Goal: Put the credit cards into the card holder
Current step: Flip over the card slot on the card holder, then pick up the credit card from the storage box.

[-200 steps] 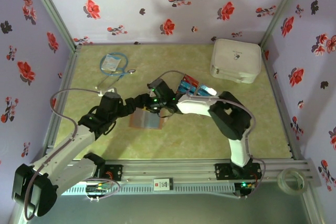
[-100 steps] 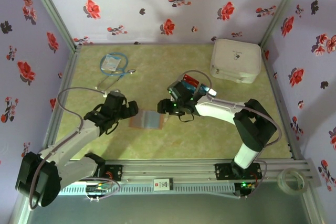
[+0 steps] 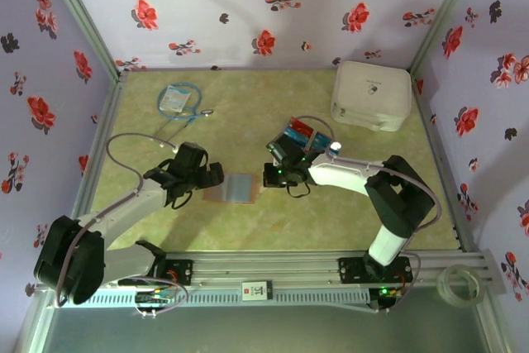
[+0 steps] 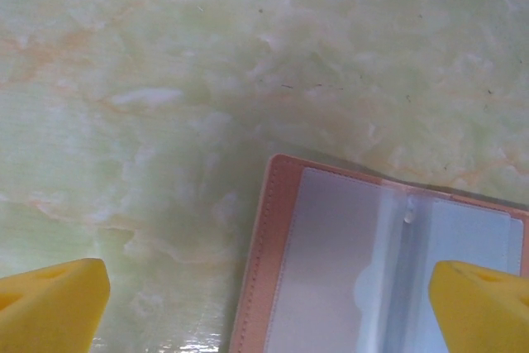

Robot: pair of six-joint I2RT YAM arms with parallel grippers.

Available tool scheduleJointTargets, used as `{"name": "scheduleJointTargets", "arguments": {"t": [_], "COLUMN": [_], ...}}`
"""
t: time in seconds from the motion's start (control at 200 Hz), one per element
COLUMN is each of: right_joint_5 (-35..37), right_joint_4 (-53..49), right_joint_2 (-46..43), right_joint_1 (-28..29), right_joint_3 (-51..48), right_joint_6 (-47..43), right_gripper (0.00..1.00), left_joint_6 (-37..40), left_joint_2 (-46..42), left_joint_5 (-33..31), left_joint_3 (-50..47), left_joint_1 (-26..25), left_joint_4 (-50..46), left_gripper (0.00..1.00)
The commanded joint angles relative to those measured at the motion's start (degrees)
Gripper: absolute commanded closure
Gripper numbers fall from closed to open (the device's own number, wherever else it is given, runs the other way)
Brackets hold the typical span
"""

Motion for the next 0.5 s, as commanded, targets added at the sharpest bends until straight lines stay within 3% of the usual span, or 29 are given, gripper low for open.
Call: {"name": "scheduleJointTargets", "arguments": {"t": [0.0,0.23,0.495], "right_joint_5": [0.5,0.6,0.7], "right_joint_4": [-1.4,-6.8,-7.8], "right_joint_2": [-3.2,-6.7,-9.3], "right_joint_1": [-2.2,-5.4,-6.7], "right_joint_3": [-1.6,-2.4,-6.2], "right_joint_6": [-3.1,-8.5,-8.3], "right_gripper": [1.00,1.00,1.00], "left_joint_6": [1.6,1.2,1.1], "left_joint_2": [1.2,4.4,7.1], "left_joint_5": [0.6,0.7,0.7], "left_joint_3": [2.1,3.1,4.6], "left_joint_1": [-1.6,-4.4,-6.3], "left_joint_4": [0.4,1.1,1.8], "left_gripper": [0.00,0.00,0.00]}}
